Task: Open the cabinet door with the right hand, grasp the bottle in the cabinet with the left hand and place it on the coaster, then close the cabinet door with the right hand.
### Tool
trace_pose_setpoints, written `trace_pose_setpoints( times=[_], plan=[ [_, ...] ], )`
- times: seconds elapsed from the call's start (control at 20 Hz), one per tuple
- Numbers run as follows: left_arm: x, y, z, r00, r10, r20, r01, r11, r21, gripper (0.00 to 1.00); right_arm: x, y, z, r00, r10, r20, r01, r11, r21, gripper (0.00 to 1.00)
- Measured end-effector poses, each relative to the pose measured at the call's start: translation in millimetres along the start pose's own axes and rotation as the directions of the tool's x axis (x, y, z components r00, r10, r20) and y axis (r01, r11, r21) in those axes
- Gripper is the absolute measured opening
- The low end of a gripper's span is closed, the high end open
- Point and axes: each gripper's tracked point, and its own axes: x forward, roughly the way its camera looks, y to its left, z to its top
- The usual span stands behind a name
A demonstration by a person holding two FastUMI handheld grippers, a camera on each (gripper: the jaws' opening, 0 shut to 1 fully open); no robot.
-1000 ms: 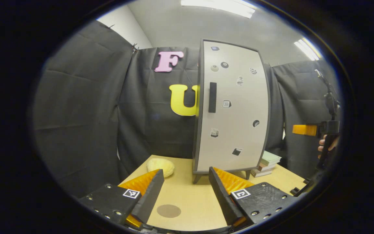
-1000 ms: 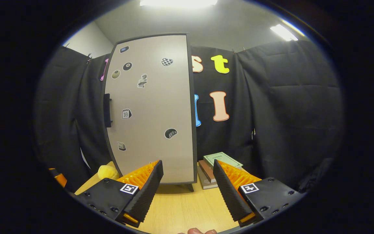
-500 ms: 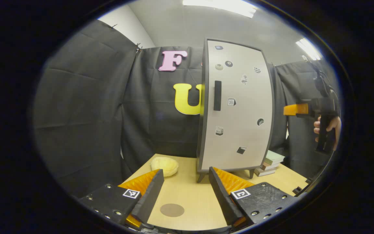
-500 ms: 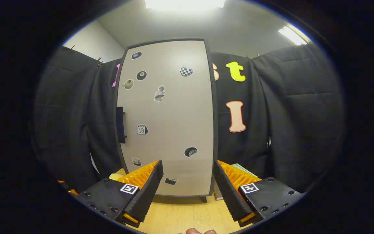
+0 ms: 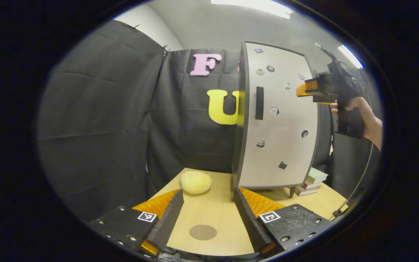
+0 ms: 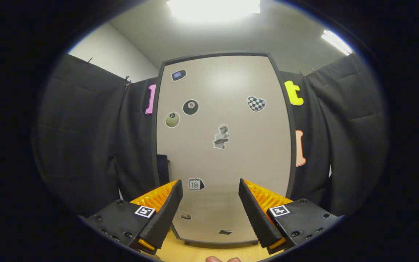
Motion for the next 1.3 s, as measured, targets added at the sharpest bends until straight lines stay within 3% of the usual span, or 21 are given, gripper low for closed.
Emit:
trace_pose_setpoints(
  times=[0.05, 0.15, 0.2, 0.4, 0.75, 0.8, 0.9, 1.0, 1.1, 1.15, 1.2, 1.3],
  plan=[
    [-0.6, 4.5, -2.0, 1.000, 0.011, -0.005, -0.011, 1.000, -0.004, 0.86, 8.6, 5.8, 4.1, 1.000, -0.001, 0.005, 0.001, 1.000, -0.006, 0.98],
    [-2.1, 15.9, -4.9, 0.999, 0.034, -0.012, -0.035, 0.999, -0.013, 0.84, 25.4, 22.3, 9.2, 1.000, 0.015, 0.009, -0.015, 1.000, 0.009, 0.98],
    [-2.8, 21.5, -5.2, 0.999, 0.045, -0.013, -0.046, 0.999, -0.019, 0.84, 34.2, 31.9, 8.8, 0.999, 0.033, 0.003, -0.033, 0.999, 0.025, 0.93],
    [-4.6, 31.0, -15.8, 0.998, 0.056, -0.041, -0.057, 0.998, -0.038, 0.86, 64.0, 64.8, 0.3, 0.997, 0.076, -0.020, -0.075, 0.995, 0.069, 0.98],
    [-4.3, 52.2, -34.8, 0.991, 0.103, -0.088, -0.111, 0.990, -0.083, 0.86, 100.3, 91.9, -26.7, 0.997, 0.025, -0.067, -0.027, 0.999, -0.022, 0.98],
    [-4.8, 55.0, -36.4, 0.990, 0.109, -0.093, -0.118, 0.988, -0.100, 0.86, 104.4, 93.9, -29.7, 0.997, 0.019, -0.080, -0.020, 1.000, -0.019, 0.93],
    [-6.1, 59.6, -43.0, 0.987, 0.120, -0.104, -0.133, 0.983, -0.127, 0.86, 111.0, 99.5, -34.5, 0.994, 0.023, -0.105, -0.024, 1.000, -0.006, 0.98],
    [-7.3, 64.0, -49.0, 0.984, 0.132, -0.119, -0.149, 0.977, -0.149, 0.86, 116.6, 100.5, -41.0, 0.992, 0.009, -0.130, -0.009, 1.000, 0.005, 0.82],
    [-9.9, 70.0, -54.3, 0.980, 0.149, -0.132, -0.170, 0.971, -0.166, 0.87, 120.0, 101.6, -46.3, 0.989, 0.002, -0.151, -0.003, 1.000, -0.003, 0.82],
    [-11.3, 71.4, -55.9, 0.978, 0.159, -0.132, -0.179, 0.970, -0.165, 0.87, 122.4, 102.2, -48.2, 0.988, 0.000, -0.156, 0.000, 1.000, -0.005, 0.74],
    [-13.1, 73.9, -55.2, 0.978, 0.165, -0.126, -0.184, 0.970, -0.159, 0.84, 123.5, 102.7, -49.6, 0.987, -0.005, -0.159, 0.003, 1.000, -0.008, 0.59],
    [-15.2, 78.3, -52.9, 0.977, 0.177, -0.117, -0.193, 0.970, -0.149, 0.84, 127.1, 106.7, -52.3, 0.985, 0.000, -0.171, 0.000, 1.000, -0.004, 0.43]
  ],
)
